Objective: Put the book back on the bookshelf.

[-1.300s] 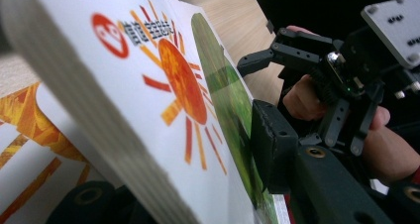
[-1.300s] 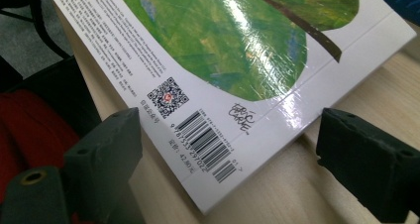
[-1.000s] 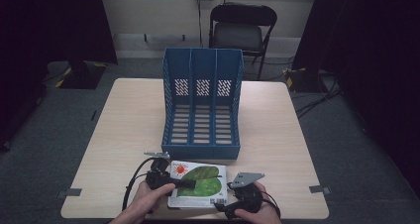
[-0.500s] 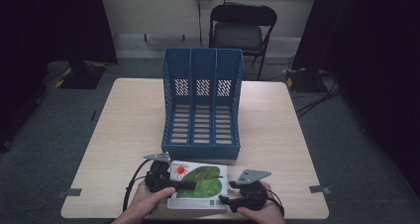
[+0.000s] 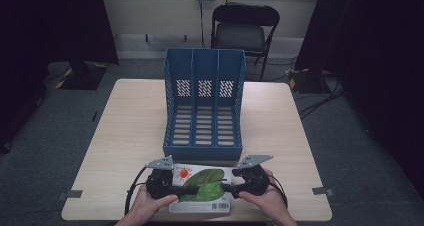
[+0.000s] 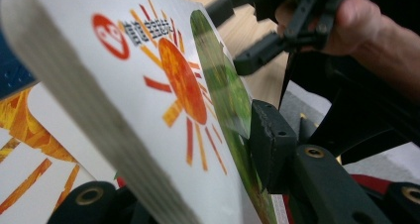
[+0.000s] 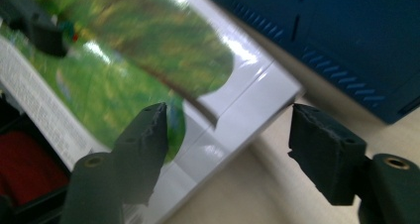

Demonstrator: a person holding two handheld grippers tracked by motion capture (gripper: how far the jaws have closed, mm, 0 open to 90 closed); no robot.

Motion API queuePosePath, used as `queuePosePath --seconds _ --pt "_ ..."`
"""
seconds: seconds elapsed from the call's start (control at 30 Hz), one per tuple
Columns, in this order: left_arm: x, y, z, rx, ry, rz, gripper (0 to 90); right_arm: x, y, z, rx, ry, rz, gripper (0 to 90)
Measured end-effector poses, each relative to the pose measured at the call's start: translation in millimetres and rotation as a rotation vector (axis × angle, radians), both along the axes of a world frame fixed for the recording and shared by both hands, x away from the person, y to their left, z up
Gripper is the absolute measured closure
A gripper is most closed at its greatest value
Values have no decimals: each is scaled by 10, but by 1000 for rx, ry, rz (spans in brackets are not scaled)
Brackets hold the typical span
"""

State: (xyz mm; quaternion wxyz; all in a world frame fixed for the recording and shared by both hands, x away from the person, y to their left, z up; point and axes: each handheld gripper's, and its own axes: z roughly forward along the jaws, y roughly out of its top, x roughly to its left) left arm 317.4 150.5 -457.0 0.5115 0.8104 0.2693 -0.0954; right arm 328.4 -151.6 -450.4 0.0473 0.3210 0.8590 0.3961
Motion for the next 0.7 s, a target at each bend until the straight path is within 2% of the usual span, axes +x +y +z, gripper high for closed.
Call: queuePosePath --seconds 0.1,0.13,0.17,0.27,0.33,0.43,0.47,0.53,0.7 --pt "-17 -3 2 1 -17 0 699 42 -43 -36 64 15 -7 276" --pt "-19 2 5 10 -28 -7 698 47 -55 -55 76 16 -7 268" --pt "-26 -3 4 1 -33 -10 698 47 -55 -55 76 16 -7 268" --pt "-49 -14 22 16 -55 -5 692 80 -80 -112 109 55 -13 202" --pt "-65 -24 35 23 -71 -6 692 93 -77 -133 137 68 1 197" --pt "-85 -34 57 31 -100 -17 690 132 -40 -184 187 114 31 169" --pt "-86 -33 61 36 -102 -23 690 147 -14 -213 224 154 82 245" --pt "-89 -13 61 38 -109 -35 690 138 1 -210 229 152 98 242" --pt "-69 46 57 40 -117 -23 689 106 -22 -159 246 126 86 356"
